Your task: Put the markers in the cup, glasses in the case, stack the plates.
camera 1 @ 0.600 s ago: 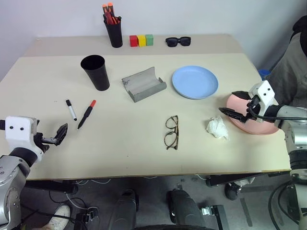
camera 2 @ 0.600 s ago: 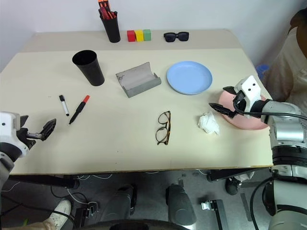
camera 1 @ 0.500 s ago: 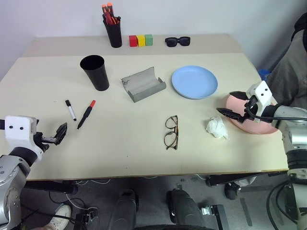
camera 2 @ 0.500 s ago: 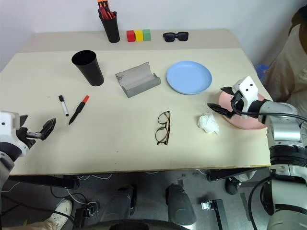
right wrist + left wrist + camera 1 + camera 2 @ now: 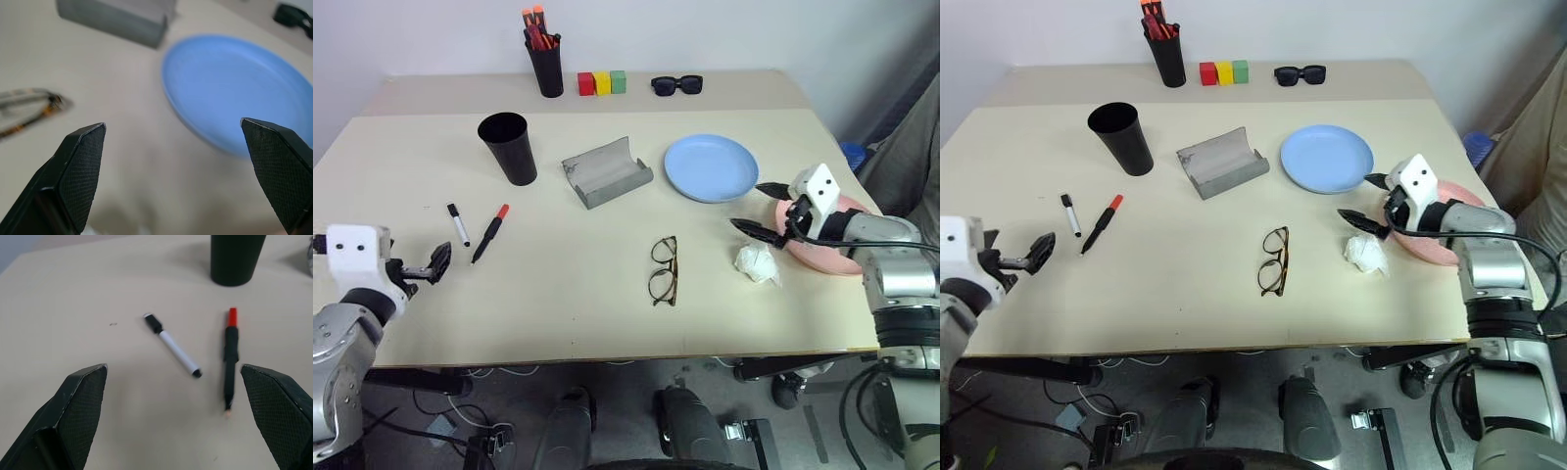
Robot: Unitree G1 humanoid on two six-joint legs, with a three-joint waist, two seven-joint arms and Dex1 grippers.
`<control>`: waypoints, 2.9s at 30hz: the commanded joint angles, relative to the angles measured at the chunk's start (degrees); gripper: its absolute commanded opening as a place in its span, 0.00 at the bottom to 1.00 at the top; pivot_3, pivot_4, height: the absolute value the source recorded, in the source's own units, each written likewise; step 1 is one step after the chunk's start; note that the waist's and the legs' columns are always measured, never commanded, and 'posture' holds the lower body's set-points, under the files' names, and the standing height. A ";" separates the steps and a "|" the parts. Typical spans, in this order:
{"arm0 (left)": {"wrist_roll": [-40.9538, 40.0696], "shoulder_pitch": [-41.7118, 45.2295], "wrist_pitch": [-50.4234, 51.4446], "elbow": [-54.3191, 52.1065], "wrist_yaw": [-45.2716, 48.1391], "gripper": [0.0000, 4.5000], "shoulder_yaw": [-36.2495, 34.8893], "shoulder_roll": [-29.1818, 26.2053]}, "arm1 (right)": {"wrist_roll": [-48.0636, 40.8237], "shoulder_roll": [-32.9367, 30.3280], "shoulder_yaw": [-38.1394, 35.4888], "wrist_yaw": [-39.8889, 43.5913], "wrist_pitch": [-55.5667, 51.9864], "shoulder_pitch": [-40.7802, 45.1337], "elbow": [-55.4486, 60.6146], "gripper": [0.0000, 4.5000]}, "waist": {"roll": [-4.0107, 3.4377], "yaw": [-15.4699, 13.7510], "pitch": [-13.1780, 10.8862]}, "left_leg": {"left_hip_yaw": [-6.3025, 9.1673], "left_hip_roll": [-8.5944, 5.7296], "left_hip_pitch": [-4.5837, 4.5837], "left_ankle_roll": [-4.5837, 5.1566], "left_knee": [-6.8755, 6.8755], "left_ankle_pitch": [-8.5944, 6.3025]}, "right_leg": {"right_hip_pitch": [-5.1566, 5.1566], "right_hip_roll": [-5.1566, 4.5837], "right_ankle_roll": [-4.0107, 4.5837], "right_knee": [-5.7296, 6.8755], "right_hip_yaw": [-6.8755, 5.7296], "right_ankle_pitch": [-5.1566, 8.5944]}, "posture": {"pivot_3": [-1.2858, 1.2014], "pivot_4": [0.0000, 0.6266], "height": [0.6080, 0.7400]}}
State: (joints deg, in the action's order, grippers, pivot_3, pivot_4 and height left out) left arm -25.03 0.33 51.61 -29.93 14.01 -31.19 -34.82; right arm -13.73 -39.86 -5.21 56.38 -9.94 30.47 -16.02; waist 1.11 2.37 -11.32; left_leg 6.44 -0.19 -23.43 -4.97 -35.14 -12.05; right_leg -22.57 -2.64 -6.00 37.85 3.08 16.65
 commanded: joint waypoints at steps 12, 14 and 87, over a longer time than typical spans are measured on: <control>4.59 39.75 19.20 32.99 -0.06 0.99 22.26 -4.61 | -7.41 8.48 2.36 -9.14 -13.79 -7.33 28.44 1.00 | 0.02 -0.04 0.00 | 0.10 -0.07 -0.01 0.00 -0.01 0.00 | 0.00 -0.02 -0.05 0.11 -0.09 0.00 | 0.52 0.24 1.00; 5.74 42.81 18.89 38.30 0.93 0.99 24.98 -3.85 | -7.76 9.29 2.93 -10.51 -15.17 -7.74 30.47 1.00 | 0.02 0.33 0.00 | 0.08 -0.06 -0.01 -0.01 0.02 0.00 | -0.06 -0.02 -0.05 0.13 -0.08 0.00 | 0.52 0.24 1.00; 23.84 64.42 -79.92 90.72 -20.76 0.01 20.04 14.65 | -13.46 23.35 10.34 -15.52 -14.80 1.76 33.90 1.00 | 0.03 0.07 0.01 | 0.06 -0.07 -0.17 -0.02 0.00 0.02 | -0.25 -0.01 -0.07 0.24 -0.08 -0.02 | 0.52 0.24 1.00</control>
State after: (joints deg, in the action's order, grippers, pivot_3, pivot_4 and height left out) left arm -1.63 62.95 -26.70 61.37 -6.31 -10.96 -19.96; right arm -26.12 -16.79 5.36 40.93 -25.05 31.60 15.06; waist 1.14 2.44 -11.31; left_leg 6.50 -0.26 -23.59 -4.99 -35.15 -12.03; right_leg -22.82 -2.65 -6.08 38.10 3.00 16.64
